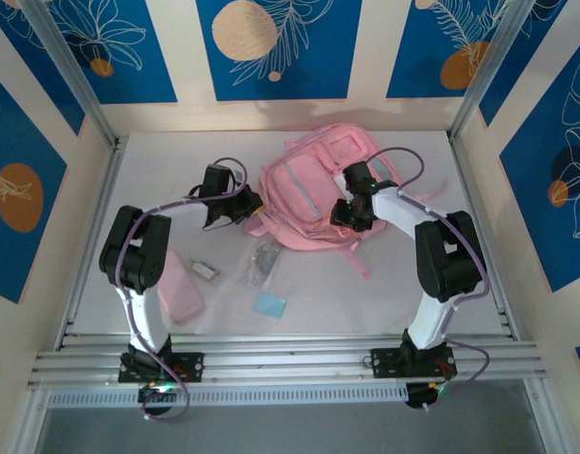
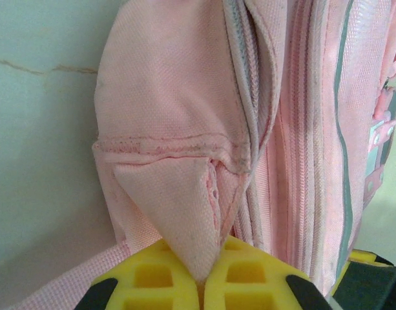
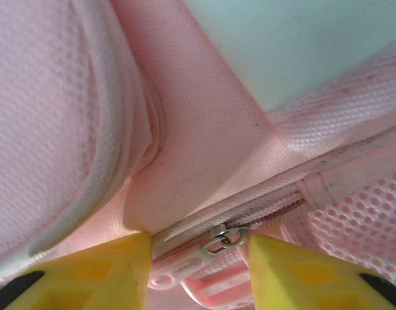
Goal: Pack books, pencil case, and school supplies into a backpack
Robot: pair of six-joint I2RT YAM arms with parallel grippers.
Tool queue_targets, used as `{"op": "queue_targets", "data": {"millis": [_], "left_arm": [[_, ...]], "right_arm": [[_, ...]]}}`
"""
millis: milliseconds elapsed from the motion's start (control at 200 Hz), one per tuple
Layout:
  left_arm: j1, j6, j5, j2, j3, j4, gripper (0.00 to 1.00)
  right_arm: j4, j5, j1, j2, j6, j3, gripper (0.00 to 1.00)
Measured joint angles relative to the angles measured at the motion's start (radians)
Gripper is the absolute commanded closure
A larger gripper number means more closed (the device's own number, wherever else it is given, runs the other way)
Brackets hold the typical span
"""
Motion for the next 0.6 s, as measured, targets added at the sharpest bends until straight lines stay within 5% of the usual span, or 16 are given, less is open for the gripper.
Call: {"op": "queue_targets", "data": {"millis": [225, 600], "left_arm": [[0.0, -0.008, 0.0, 0.003, -0.002, 0.013, 1.0], [0.0, -0.015, 0.007, 0.005, -0.006, 0.026, 1.0]], "right_arm": [[-0.032, 0.121, 0.075, 0.023, -0.037, 0.015, 0.56], [-0.046, 0.101, 0.048, 0.036, -0.071, 0.014, 0.8]]}}
